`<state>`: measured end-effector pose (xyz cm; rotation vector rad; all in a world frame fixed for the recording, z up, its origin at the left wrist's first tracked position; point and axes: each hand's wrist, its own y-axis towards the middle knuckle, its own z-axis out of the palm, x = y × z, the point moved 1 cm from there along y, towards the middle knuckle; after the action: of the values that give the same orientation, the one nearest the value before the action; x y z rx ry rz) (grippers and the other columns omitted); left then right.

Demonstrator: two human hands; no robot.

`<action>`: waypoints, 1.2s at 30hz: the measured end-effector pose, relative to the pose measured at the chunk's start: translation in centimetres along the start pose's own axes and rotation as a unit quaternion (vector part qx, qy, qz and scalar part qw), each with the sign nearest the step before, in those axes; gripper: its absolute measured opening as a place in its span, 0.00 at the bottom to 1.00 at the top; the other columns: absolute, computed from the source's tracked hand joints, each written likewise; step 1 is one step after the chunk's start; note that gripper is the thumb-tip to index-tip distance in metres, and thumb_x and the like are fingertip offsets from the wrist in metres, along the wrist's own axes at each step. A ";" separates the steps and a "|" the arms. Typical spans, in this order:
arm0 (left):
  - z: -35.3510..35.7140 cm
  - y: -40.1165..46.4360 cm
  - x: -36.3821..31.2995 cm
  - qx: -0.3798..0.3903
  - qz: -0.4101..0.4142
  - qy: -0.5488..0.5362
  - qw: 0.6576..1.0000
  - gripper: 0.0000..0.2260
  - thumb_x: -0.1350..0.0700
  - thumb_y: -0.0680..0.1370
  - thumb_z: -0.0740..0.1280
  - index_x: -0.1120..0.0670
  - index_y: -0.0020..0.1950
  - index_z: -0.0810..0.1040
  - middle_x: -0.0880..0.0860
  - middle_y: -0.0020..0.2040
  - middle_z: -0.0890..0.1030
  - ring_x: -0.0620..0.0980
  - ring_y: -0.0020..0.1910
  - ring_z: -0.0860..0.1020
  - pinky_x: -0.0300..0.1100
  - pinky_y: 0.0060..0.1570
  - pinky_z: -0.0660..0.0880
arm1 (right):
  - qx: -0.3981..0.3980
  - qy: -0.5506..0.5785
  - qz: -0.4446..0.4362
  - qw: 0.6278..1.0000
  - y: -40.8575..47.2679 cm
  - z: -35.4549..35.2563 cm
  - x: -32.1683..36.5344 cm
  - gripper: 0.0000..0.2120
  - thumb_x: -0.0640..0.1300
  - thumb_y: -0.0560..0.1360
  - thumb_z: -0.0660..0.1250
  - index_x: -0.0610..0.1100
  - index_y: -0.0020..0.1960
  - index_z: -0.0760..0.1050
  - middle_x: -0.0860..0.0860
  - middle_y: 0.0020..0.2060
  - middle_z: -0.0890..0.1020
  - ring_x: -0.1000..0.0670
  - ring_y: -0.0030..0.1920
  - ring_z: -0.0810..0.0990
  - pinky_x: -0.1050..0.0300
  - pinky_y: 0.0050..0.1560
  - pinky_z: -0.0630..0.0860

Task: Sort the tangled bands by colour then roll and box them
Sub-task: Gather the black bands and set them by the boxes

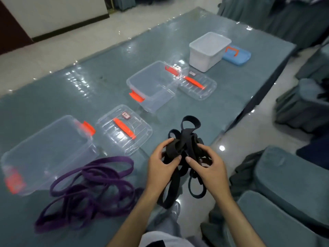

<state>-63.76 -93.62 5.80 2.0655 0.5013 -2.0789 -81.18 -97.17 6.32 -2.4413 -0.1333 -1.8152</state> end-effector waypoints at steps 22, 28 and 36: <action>13.5 22.2 4.1 -0.270 -0.061 0.052 0.960 0.25 0.65 0.74 0.77 0.44 0.67 0.80 0.36 0.59 0.84 0.37 0.58 0.83 0.34 0.54 0.81 | 0.328 -0.107 -0.039 0.938 34.7 -2.6 -6.8 0.20 0.47 0.72 0.79 0.54 0.63 0.80 0.61 0.53 0.85 0.62 0.54 0.83 0.60 0.57 0.80; 15.3 23.7 6.7 -0.268 -0.161 0.217 0.925 0.28 0.66 0.73 0.77 0.56 0.72 0.77 0.55 0.71 0.73 0.56 0.70 0.76 0.39 0.70 0.68 | 0.434 -0.239 -0.022 0.868 38.2 -2.8 -10.5 0.27 0.43 0.76 0.77 0.44 0.72 0.74 0.46 0.67 0.78 0.47 0.65 0.78 0.59 0.65 0.73; 13.4 22.2 6.2 -0.180 -0.271 0.370 0.870 0.43 0.41 0.75 0.75 0.45 0.85 0.57 0.52 0.83 0.59 0.58 0.80 0.64 0.57 0.76 0.68 | 0.534 -0.442 -0.109 0.712 43.0 -4.1 -8.9 0.23 0.52 0.81 0.69 0.48 0.73 0.71 0.49 0.75 0.68 0.43 0.65 0.79 0.48 0.65 0.77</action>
<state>-68.70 -118.24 -3.16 2.6002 1.5956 -1.1132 -82.17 -140.42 -2.11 -2.0524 -1.1712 -0.1327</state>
